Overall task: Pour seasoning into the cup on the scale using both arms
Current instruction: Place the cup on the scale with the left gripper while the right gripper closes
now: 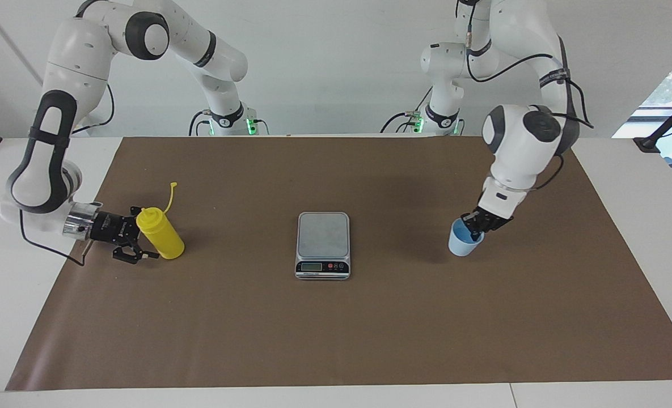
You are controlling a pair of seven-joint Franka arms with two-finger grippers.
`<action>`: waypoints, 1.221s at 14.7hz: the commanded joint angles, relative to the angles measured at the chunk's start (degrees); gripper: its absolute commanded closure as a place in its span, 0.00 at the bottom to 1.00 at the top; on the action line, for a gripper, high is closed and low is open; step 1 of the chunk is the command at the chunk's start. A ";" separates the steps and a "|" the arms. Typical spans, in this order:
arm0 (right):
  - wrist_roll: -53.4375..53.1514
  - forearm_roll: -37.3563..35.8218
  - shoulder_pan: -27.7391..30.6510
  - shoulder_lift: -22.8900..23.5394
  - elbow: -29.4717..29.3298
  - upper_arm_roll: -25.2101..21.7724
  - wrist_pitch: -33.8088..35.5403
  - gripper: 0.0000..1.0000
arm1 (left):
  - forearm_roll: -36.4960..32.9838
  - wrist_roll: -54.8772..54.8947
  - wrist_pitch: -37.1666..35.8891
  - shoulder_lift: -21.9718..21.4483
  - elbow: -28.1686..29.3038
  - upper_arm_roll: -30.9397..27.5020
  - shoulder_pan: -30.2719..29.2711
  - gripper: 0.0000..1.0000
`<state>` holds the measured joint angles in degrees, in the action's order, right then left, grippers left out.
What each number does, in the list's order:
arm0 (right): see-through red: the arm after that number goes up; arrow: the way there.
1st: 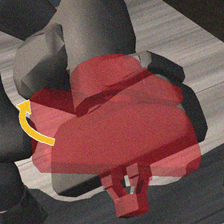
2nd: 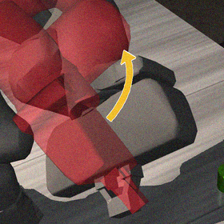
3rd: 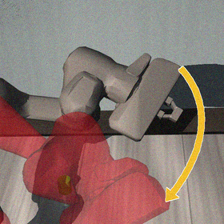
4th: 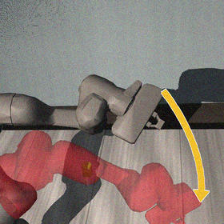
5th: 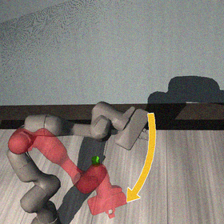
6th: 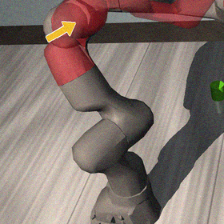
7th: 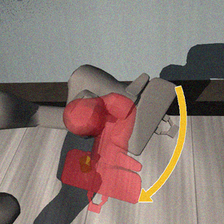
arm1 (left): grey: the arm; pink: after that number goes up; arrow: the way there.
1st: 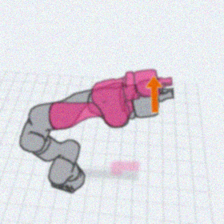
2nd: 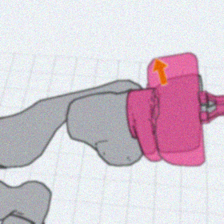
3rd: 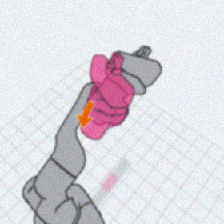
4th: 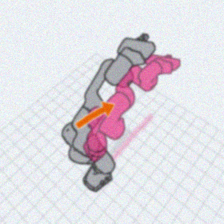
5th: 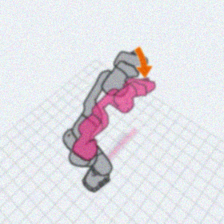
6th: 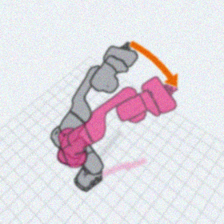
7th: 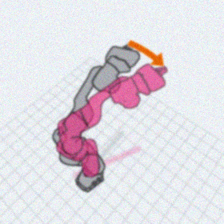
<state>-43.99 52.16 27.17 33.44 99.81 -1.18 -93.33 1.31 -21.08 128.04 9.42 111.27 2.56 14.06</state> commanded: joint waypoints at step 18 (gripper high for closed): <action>-2.77 1.98 -0.54 -3.73 2.32 0.22 0.35 0.27 | -5.71 -35.17 -2.89 15.55 -17.85 -0.72 26.90 1.00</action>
<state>-46.18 52.68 27.08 31.07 100.46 -1.18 -92.80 -3.38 -55.42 124.73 24.78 93.78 2.53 39.83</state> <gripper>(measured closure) 0.273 0.965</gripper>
